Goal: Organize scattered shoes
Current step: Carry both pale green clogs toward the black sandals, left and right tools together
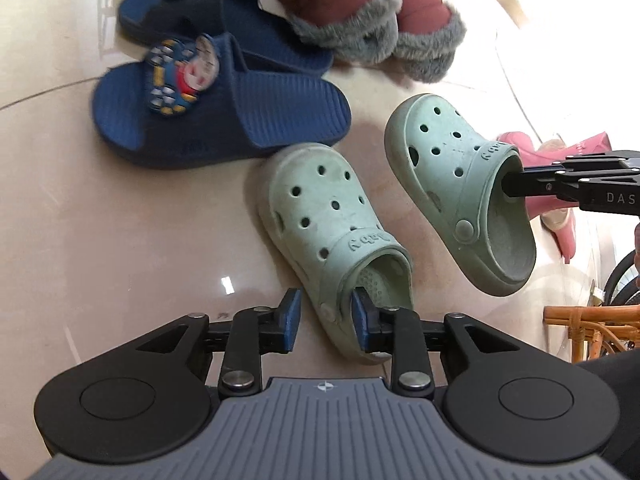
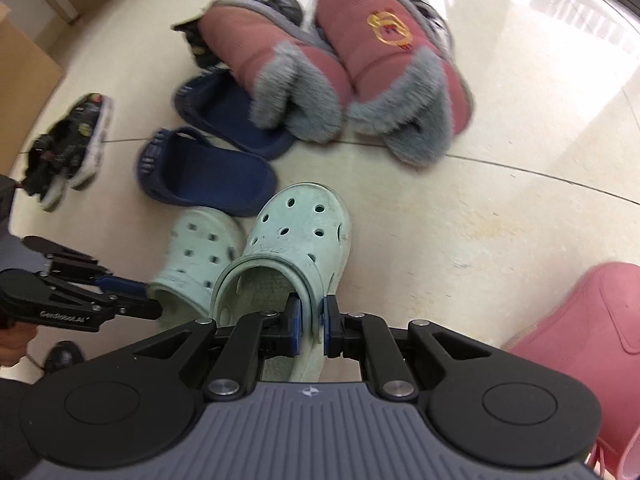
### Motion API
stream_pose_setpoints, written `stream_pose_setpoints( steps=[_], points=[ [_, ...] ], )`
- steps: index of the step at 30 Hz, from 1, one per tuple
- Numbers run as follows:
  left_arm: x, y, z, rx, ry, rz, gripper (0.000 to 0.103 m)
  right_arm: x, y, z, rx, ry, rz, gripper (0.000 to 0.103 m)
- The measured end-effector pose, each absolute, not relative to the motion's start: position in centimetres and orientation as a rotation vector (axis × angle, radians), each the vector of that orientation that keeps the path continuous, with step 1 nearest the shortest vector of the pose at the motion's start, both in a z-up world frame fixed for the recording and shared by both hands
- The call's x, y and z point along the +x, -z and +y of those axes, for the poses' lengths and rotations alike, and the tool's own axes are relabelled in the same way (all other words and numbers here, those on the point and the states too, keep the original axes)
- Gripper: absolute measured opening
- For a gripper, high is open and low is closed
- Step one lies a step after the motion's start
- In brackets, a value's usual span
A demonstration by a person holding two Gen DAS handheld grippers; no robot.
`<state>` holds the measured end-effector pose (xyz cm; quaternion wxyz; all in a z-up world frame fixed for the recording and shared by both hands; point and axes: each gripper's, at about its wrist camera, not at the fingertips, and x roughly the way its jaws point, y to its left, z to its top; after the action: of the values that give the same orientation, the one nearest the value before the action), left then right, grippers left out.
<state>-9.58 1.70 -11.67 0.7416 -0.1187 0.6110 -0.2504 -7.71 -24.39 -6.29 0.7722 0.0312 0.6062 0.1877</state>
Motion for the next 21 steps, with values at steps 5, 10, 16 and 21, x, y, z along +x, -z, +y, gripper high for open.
stream_pose_setpoints(
  steps=[5,10,16,21],
  points=[
    [-10.9,9.9,4.4,-0.247,0.505,1.312,0.033,-6.9,5.4,-21.8,0.100,-0.526,1.293,0.012],
    [-11.5,8.8,7.3,-0.274,0.445,1.297,0.033,-6.1,5.8,-18.8,0.116,-0.619,1.312,0.012],
    [-11.5,7.7,9.0,-0.291,0.408,1.264,0.033,-5.5,6.5,-14.0,0.064,-0.720,1.320,0.012],
    [-11.5,7.5,9.9,-0.307,0.382,1.250,0.033,-5.0,7.6,-11.5,0.062,-0.748,1.340,0.012]
  ],
)
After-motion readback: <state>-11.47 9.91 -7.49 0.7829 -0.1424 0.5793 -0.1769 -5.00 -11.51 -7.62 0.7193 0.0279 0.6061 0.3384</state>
